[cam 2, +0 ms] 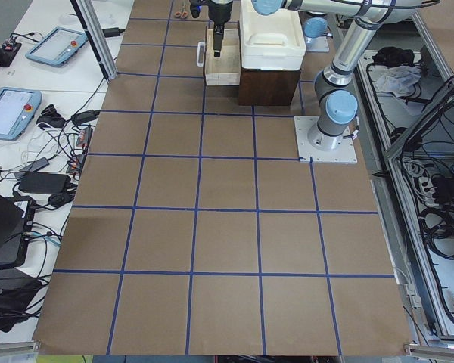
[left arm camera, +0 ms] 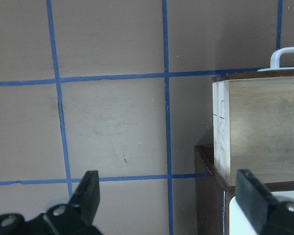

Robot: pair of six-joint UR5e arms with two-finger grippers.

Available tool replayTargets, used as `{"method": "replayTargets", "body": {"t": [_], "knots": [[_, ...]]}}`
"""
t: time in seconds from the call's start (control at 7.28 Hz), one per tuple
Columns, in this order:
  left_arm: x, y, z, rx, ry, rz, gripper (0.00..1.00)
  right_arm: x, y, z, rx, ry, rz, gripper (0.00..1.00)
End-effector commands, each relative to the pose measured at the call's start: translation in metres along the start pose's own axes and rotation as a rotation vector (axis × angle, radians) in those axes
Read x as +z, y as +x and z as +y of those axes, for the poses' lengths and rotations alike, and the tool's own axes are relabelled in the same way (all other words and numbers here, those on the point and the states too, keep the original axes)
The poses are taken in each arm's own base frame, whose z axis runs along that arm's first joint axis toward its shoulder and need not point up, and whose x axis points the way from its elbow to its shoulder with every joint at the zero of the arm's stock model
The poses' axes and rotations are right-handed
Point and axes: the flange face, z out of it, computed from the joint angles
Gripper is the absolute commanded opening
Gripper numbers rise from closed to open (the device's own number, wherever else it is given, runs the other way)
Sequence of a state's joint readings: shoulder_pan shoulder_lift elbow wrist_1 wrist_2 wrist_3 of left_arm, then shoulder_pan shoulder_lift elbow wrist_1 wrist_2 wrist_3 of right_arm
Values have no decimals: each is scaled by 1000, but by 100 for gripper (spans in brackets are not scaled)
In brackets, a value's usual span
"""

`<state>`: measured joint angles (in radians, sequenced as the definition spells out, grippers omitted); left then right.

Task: Put scissors in drawer and close it
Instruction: 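Move the right gripper over the grey-and-orange scissors and lower toward them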

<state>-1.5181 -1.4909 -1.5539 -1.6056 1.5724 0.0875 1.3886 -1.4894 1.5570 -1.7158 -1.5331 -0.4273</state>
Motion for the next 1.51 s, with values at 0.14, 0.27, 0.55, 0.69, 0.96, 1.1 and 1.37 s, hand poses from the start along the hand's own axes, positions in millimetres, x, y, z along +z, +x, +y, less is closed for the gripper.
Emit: {"method": "replayTargets", "body": {"t": [0.14,0.27,0.55,0.69,0.96,1.1,1.37], "knots": [[0,0,0,0,1,0,100,39,72,-3,-315,-44,-30,100],[-1,-1,0,-1,1,-2,100,61,83,-10,-384,-58,-48,100],[-1,-1,0,-1,1,-2,100,94,111,-27,-712,-31,-19,100],[-1,-1,0,-1,1,-2,100,113,130,-25,-764,-42,-44,100],[-1,-1,0,-1,2,-2,100,129,143,-29,-741,-48,-31,100],[0,-1,0,-1,1,0,100,141,147,-36,-755,-31,-20,100],[0,-1,0,-1,1,0,100,165,161,-45,-892,-16,15,100]]}}
